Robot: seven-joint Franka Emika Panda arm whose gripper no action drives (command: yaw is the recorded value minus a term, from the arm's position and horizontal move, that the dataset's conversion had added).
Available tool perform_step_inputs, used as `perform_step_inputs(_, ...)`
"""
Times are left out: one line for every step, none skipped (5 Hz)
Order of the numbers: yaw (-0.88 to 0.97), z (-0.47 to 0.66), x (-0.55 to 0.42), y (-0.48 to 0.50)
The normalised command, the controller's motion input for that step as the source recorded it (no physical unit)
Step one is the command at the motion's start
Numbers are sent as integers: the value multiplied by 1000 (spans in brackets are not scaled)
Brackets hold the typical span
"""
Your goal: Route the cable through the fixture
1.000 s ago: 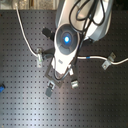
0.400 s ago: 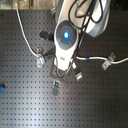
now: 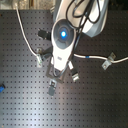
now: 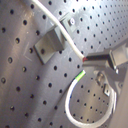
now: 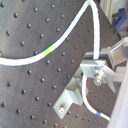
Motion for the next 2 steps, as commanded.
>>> perform_step_inputs(134,156,122,295)
perform_step_inputs(100,341,199,134)
